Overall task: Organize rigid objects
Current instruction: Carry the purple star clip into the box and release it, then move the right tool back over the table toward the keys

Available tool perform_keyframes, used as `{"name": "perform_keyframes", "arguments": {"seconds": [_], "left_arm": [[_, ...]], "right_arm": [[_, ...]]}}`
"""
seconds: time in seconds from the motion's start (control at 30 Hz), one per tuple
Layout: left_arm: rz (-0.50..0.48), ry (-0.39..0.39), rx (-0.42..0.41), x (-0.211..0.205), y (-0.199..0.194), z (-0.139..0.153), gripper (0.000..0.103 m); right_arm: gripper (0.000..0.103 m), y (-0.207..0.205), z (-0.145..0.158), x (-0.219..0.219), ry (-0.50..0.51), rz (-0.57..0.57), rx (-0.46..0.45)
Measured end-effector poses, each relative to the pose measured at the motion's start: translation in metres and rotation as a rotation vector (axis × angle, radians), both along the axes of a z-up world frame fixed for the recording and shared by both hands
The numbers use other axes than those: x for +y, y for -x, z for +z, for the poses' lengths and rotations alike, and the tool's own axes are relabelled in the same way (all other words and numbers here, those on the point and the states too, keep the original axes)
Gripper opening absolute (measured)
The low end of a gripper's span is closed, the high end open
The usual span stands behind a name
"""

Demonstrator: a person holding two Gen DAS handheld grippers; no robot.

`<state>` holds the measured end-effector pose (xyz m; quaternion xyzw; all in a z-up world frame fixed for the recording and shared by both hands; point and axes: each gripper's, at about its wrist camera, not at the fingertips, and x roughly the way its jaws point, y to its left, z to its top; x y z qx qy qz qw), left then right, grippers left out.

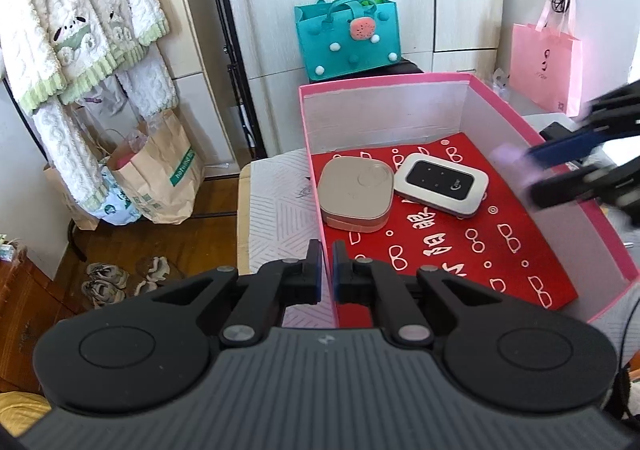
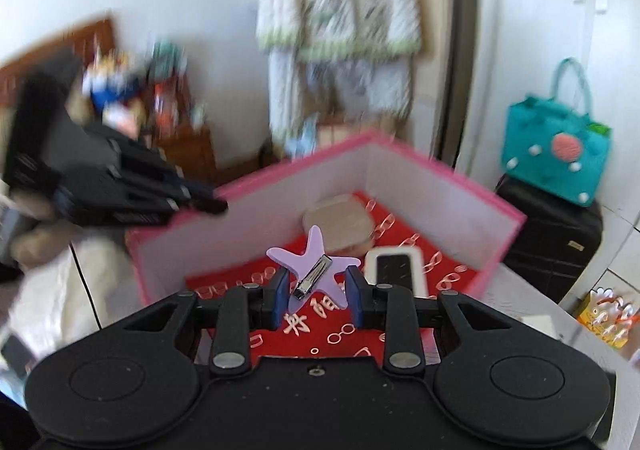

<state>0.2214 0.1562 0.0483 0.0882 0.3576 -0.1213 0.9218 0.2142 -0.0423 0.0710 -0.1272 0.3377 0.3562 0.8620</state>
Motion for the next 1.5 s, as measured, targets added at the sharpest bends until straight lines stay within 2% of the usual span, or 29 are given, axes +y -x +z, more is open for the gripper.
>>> {"name": "perform_keyframes", "arguments": {"seconds": [0.2,0.37,0.5,0.67,0.77,0.87,1.1,1.3,1.4,1.5], "left_arm": [[-0.018,0.029,0.009,0.005,0.001,0.000,0.005],[-0.040,0.056,0.024,0.007,-0.001,0.000,0.006],[-0.046,0.049,0.021,0.006,-0.001,-0.001,0.006],[-0.062,0.064,0.025,0.005,0.001,-0.001,0.007],[-0.056,0.083,0.036,0.006,0.001,0.000,0.007],[-0.057,0.093,0.046,0.006,0.001,0.000,0.007],[-0.043,0.092,0.059,0.005,-0.001,0.001,0.007],[-0.032,0.056,0.071,-0.004,-0.004,0.003,0.007],[-0.026,0.051,0.076,-0.004,-0.004,0.004,0.007],[-0.027,0.042,0.100,-0.003,-0.004,0.005,0.007]], "right_arm": [[0.034,-0.052,-0.028,0.049,0.159,0.051,0.194],[0.034,-0.082,-0.059,0.060,0.269,0.023,0.361],[0.034,-0.097,-0.064,0.065,0.341,-0.016,0.348],[0.035,-0.113,-0.064,0.070,0.380,-0.060,0.267],[0.037,-0.118,-0.064,0.067,0.345,-0.079,0.298],[0.040,-0.118,-0.050,0.052,0.261,-0.082,0.294],[0.040,-0.069,-0.002,-0.003,0.036,-0.120,0.255],[0.043,-0.009,0.031,-0.069,-0.085,-0.202,0.157],[0.043,0.023,0.032,-0.103,-0.107,-0.280,0.079],[0.043,0.043,0.021,-0.133,-0.142,-0.372,0.025]]}}
